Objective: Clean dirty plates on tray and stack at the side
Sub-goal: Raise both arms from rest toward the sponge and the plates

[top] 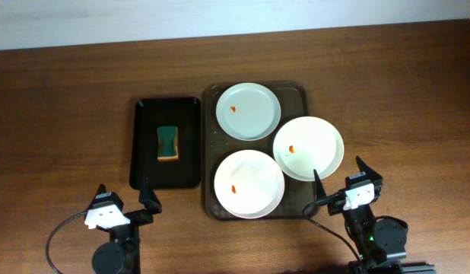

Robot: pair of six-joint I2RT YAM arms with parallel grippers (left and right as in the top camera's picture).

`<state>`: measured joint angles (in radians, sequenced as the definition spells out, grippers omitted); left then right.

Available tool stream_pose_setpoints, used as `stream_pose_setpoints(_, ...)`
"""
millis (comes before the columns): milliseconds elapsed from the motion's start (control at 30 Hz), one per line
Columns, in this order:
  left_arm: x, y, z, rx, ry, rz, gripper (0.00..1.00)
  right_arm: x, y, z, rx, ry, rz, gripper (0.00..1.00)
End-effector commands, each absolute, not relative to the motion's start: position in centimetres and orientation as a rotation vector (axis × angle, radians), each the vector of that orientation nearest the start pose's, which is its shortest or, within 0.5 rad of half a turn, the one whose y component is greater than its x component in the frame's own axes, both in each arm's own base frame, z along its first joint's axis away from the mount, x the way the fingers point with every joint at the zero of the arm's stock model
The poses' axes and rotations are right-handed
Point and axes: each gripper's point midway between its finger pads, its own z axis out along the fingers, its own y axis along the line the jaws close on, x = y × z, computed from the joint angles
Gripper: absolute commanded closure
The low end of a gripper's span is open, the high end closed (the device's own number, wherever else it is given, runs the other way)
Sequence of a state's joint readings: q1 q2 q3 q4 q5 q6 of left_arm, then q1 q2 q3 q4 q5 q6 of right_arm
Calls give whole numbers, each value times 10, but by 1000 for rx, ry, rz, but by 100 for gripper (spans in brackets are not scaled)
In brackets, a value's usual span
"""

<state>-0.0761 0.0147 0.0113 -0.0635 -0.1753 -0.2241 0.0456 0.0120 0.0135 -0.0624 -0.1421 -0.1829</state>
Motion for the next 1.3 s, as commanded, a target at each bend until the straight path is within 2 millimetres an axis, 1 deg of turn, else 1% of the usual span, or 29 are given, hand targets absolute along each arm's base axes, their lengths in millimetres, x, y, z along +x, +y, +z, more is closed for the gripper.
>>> stream_pose_setpoints(0,245,13,159,-253,1619,-72,0,244,33,159,-279,1611,0,2)
stream_pose_setpoints(1000,245,13,159,-253,1619,-72,0,244,33,160,-279,1609,0,2)
stream_pose_setpoints(1100,246,10,159,-238,1621,-90,0,243,39,159,-299,1607,29,2)
stream_pose_setpoints(1133,246,2,158,-203,1631,-128,0,242,42,160,-316,1602,46,2)
stream_pose_setpoints(1167,246,-1,163,-191,1614,-144,0,242,44,163,-322,1586,52,2)
stream_pose_setpoints(1200,247,-1,173,-188,1573,-149,0,241,46,172,-332,1548,60,2)
stream_pose_setpoints(1233,246,-1,195,-184,1485,-160,0,240,51,185,-350,1491,74,2)
stream_pose_setpoints(1267,243,-2,221,-175,1380,-175,0,236,57,204,-379,1417,94,2)
